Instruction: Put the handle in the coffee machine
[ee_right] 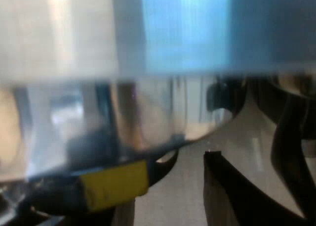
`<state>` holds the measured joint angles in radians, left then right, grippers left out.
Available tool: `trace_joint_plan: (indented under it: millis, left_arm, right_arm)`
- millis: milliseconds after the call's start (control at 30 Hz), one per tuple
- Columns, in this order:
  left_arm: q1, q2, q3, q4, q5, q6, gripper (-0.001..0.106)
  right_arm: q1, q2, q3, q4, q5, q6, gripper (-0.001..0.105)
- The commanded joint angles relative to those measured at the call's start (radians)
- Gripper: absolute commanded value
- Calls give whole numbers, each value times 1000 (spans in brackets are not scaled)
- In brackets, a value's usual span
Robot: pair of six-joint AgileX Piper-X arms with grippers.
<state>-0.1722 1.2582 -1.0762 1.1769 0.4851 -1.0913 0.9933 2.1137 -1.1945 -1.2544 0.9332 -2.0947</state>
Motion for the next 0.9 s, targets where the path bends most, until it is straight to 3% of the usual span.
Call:
trace_joint_plan:
  millis: [33, 133, 367, 400, 567, 700, 900]
  left_arm:
    - [-29, -11, 5, -1, 150, -12, 0]
    - [-29, -11, 14, -9, 150, -12, 0]
    - [-29, -11, 23, -9, 170, -35, 0]
    - [-29, -11, 23, -9, 179, -34, 0]
    - [-31, -12, 35, -12, 207, -37, 0]
    - [-41, -12, 67, -5, 291, -42, 0]
    - [-87, -28, 105, -38, 290, -46, 0]
  right_arm:
    - [13, -95, -31, -41, -39, -5, 39]
    - [24, -115, -17, 16, 8, -2, 39]
    - [29, -137, -1, 89, 8, 27, 39]
    - [29, -220, 74, 295, -35, 137, 39]
    - [21, -292, 141, 425, -59, 236, 39]
    - [15, -343, 185, 488, -71, 236, 39]
    - [10, -412, 241, 594, -134, 236, 39]
